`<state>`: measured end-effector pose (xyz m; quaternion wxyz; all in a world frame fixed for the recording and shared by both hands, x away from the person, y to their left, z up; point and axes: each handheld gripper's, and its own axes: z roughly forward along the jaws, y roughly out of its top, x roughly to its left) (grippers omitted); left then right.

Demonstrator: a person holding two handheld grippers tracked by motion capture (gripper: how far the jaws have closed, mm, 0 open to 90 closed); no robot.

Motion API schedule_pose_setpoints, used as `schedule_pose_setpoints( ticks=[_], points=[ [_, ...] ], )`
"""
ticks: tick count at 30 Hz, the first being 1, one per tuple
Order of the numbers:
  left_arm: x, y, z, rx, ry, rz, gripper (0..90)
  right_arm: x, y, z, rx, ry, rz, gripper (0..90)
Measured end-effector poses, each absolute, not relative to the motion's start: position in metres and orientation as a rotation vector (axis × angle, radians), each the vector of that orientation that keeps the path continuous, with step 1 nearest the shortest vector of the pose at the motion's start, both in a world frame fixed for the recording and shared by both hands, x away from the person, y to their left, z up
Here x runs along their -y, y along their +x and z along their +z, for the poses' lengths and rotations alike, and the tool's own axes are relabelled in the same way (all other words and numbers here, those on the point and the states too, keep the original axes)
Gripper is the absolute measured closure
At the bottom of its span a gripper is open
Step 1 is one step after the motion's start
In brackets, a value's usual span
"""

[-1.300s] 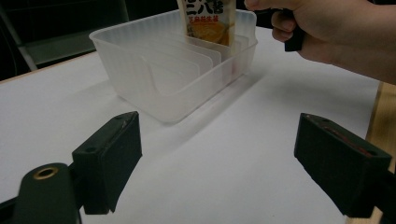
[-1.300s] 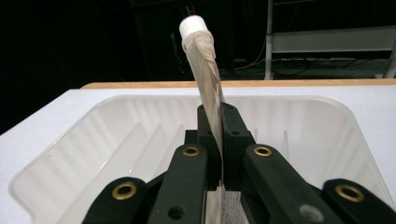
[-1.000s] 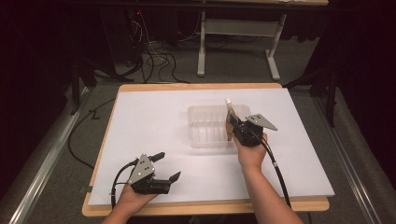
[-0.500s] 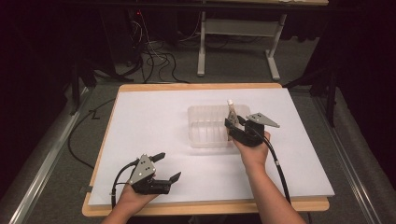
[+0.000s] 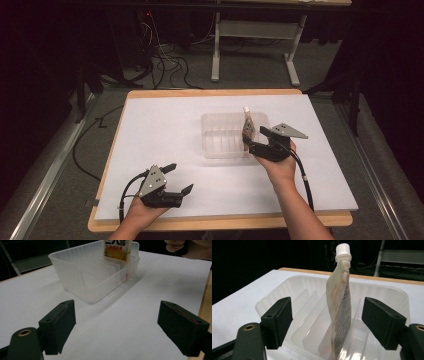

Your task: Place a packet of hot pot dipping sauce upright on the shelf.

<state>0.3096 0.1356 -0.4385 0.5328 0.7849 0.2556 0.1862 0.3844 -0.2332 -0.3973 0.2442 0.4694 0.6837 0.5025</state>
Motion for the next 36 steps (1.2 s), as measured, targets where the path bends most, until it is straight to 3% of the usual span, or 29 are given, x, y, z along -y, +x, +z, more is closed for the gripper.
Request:
schedule_pose_setpoints(
  ticks=[14,30,36],
  points=[
    [-0.136,0.311,-0.441,-0.628,1.875,0.441,15.6,0.268,0.352,-0.398,-1.868,1.252,1.375,21.3],
    [-0.137,0.311,-0.444,-0.672,1.882,0.445,15.6,0.343,0.292,-0.424,-1.831,1.293,1.237,18.7],
    [-0.134,0.313,-0.446,-0.707,1.886,0.46,15.3,0.352,0.289,-0.436,-1.815,1.317,1.198,16.8]
  ],
)
